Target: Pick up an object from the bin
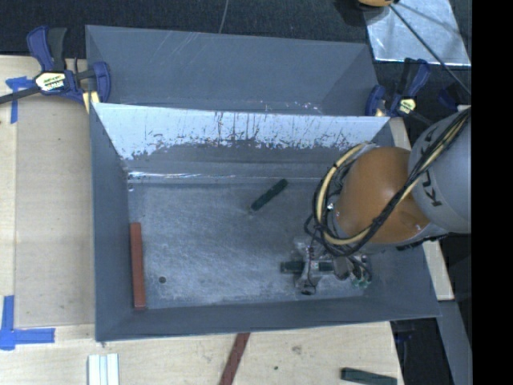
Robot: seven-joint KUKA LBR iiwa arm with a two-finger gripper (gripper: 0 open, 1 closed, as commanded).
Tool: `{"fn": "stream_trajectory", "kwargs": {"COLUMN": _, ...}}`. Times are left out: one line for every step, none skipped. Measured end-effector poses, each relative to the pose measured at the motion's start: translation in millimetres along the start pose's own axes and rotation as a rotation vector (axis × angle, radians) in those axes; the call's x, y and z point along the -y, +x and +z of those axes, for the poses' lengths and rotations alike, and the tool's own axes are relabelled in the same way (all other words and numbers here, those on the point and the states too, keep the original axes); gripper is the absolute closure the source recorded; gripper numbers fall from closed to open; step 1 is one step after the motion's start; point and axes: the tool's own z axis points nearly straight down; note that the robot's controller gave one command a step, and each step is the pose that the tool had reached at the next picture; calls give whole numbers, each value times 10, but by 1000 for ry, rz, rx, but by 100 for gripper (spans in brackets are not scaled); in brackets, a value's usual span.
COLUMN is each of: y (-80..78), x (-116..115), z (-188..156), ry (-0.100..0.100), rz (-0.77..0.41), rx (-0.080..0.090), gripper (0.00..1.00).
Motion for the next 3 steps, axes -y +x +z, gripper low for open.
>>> {"fn": "stream_trajectory", "kwargs": {"y": 16, "x": -1, "z": -44, "ry": 0, "rz": 0, "rx": -4, "gripper": 100}}
{"fn": "stream_trajectory", "kwargs": {"y": 29, "x": 0, "z": -253, "ry": 0, "rz": 0, "rx": -9, "gripper": 100}}
{"fn": "stream_trajectory", "kwargs": {"y": 13, "x": 2, "z": -435, "ry": 1, "rz": 0, "rx": -4, "gripper": 100}}
